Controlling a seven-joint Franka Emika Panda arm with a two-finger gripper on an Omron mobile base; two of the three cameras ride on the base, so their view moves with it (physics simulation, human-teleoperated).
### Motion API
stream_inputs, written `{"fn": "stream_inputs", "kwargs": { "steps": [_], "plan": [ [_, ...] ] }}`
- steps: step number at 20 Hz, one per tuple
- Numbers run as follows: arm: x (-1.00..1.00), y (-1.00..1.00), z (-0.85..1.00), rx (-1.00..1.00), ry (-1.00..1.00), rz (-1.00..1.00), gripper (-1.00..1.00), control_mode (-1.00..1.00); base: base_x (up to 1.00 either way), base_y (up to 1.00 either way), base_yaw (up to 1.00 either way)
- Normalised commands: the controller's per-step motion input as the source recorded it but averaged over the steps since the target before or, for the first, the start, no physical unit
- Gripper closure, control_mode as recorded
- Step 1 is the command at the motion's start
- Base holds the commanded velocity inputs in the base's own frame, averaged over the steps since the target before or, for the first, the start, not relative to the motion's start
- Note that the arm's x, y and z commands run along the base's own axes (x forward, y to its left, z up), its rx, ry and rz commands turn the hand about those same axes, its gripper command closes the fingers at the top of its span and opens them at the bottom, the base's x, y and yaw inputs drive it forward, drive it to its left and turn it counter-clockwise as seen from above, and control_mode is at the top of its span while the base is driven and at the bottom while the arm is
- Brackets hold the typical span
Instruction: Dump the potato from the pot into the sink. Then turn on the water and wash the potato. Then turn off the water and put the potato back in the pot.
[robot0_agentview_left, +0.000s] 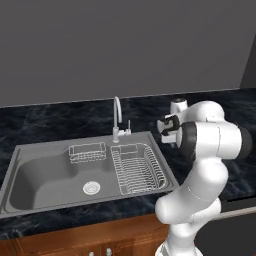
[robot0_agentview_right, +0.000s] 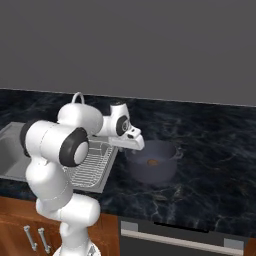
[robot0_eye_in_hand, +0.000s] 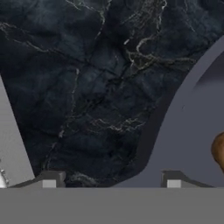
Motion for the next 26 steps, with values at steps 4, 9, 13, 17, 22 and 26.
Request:
{"fn": "stream_inputs", "kwargs": {
  "steps": [4, 9, 13, 17, 22, 26],
  "plan": [
    [-0.16, 0.0, -0.28, 0.02, 0.0, 0.0, 1.0, -1.0, 0.0, 0.0, 0.0],
    [-0.72, 0.04, 0.15, 0.05, -0.1, 0.0, 1.0, -1.0, 0.0, 0.0, 0.0],
    [-0.77, 0.2, 0.55, 0.07, -0.09, 0.0, 1.0, -1.0, 0.0, 0.0, 0.0],
    [-0.64, 0.38, 0.88, 0.04, -0.01, 0.0, 1.0, -1.0, 0.0, 0.0, 0.0],
    [-0.47, 0.51, 1.0, 0.0, 0.0, 0.0, 1.0, -1.0, 0.0, 0.0, 0.0],
    [-0.14, 0.62, 1.0, 0.0, 0.03, 0.0, 1.0, -1.0, 0.0, 0.0, 0.0]
  ]
}}
